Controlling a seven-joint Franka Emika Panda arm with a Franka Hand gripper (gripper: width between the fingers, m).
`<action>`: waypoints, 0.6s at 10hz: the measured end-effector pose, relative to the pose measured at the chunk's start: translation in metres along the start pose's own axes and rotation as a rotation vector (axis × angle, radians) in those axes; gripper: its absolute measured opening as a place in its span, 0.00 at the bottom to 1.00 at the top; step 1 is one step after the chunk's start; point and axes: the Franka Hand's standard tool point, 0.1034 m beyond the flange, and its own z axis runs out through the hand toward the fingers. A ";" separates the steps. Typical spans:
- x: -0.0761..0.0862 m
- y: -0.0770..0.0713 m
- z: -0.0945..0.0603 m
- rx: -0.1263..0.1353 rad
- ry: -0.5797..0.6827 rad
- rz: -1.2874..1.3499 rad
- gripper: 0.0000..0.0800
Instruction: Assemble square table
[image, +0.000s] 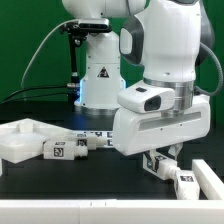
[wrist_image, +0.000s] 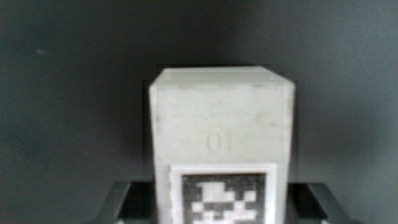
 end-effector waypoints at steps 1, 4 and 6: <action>-0.018 -0.003 -0.007 0.004 -0.011 0.030 0.35; -0.072 -0.031 -0.020 0.001 -0.011 0.048 0.35; -0.069 -0.029 -0.018 0.005 -0.016 0.046 0.35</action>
Offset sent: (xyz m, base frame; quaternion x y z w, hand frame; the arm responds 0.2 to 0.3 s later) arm -0.0652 -0.0053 0.0160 -0.0782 0.0434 0.0120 0.9959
